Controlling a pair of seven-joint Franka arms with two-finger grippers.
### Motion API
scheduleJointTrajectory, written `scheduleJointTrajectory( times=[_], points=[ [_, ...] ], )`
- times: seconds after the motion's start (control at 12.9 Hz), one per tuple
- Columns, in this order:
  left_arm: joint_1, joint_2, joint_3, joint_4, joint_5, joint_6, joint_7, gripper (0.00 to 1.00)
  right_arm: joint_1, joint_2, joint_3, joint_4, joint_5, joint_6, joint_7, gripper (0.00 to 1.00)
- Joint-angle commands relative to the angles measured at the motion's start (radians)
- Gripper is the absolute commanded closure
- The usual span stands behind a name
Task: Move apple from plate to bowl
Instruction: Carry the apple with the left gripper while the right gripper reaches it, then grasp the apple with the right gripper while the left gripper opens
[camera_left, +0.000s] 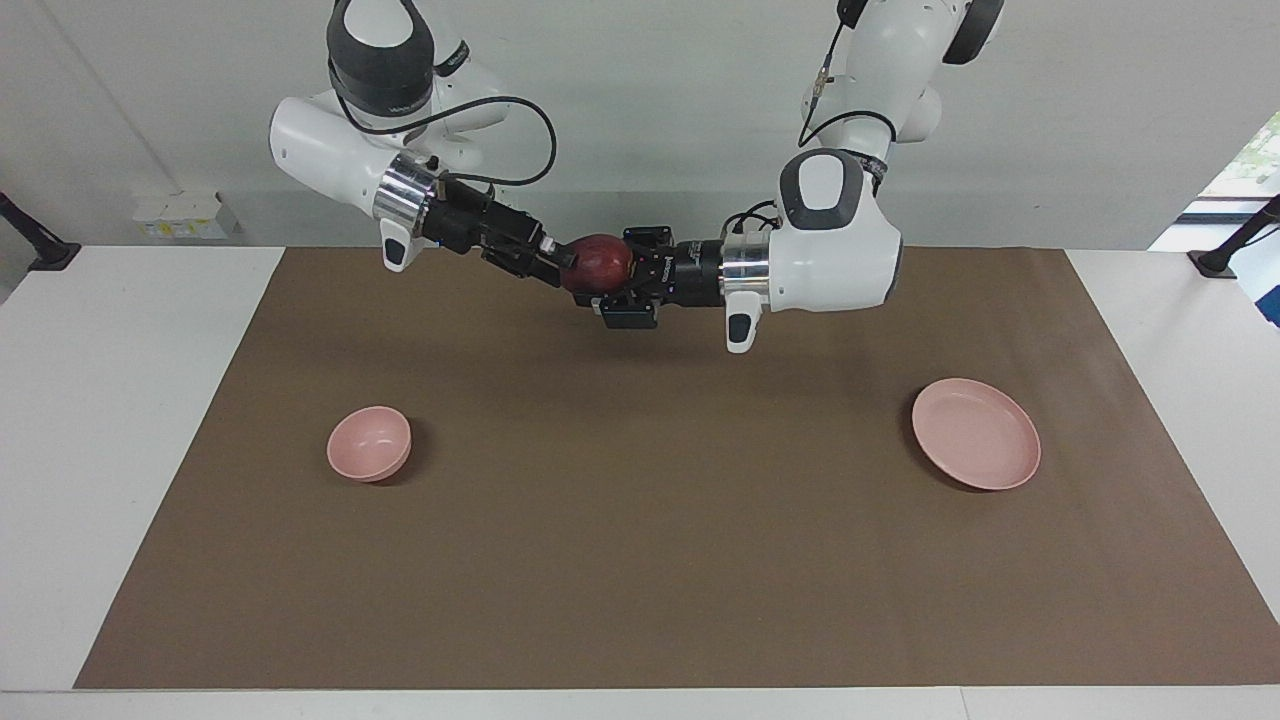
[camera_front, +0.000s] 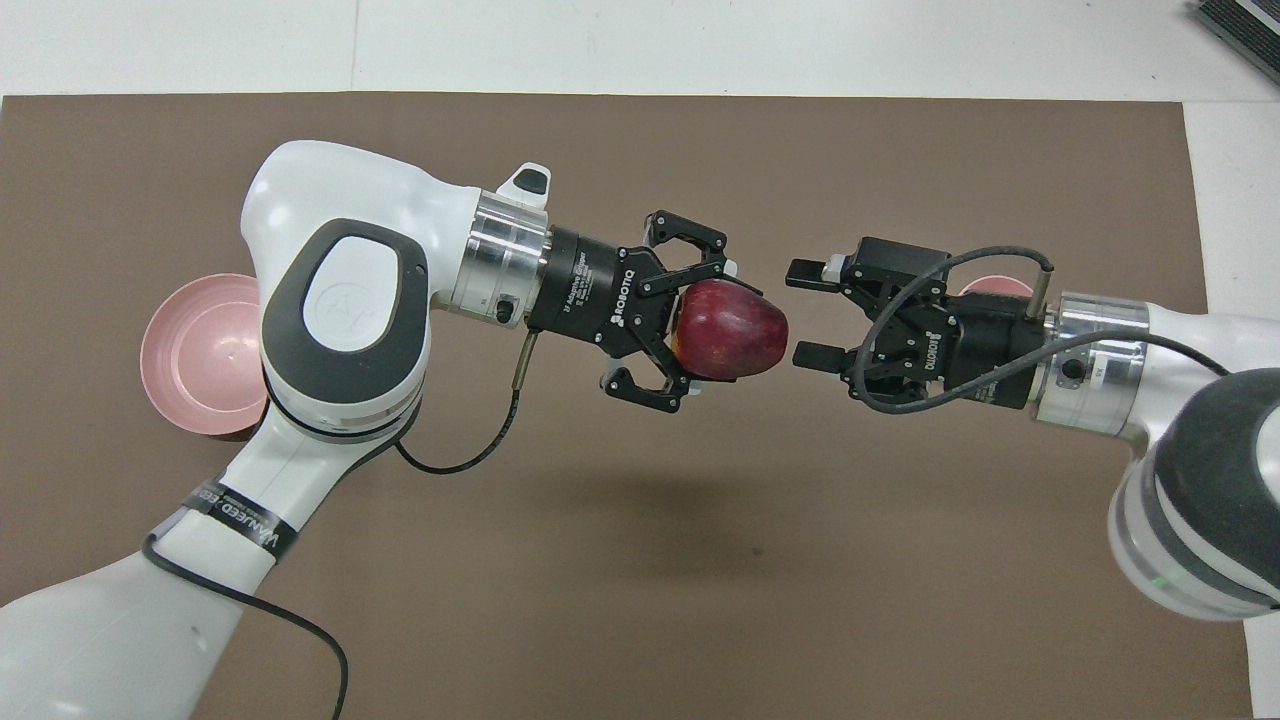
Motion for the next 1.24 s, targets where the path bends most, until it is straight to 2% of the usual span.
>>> scheduleJointTrajectory(
  times=[0.0,0.23,0.69,1.16],
  points=[
    [-0.018,-0.011,-0.027,-0.014,-0.049,0.111,-0.034,1.00,-0.013,-0.036,0.002,-0.043,0.078,-0.031,-0.054,0.00],
    [-0.045,-0.013,-0.036,-0.014,-0.072,0.165,-0.034,1.00,-0.012,-0.033,0.001,-0.042,0.078,-0.031,-0.055,0.00],
    [-0.048,-0.024,-0.038,-0.034,-0.072,0.123,-0.034,1.00,-0.048,-0.011,-0.004,-0.019,0.041,-0.040,-0.142,0.00],
    [-0.051,-0.024,-0.038,-0.034,-0.072,0.127,-0.032,1.00,-0.042,-0.008,-0.002,-0.013,0.040,-0.042,-0.146,0.00]
  ],
)
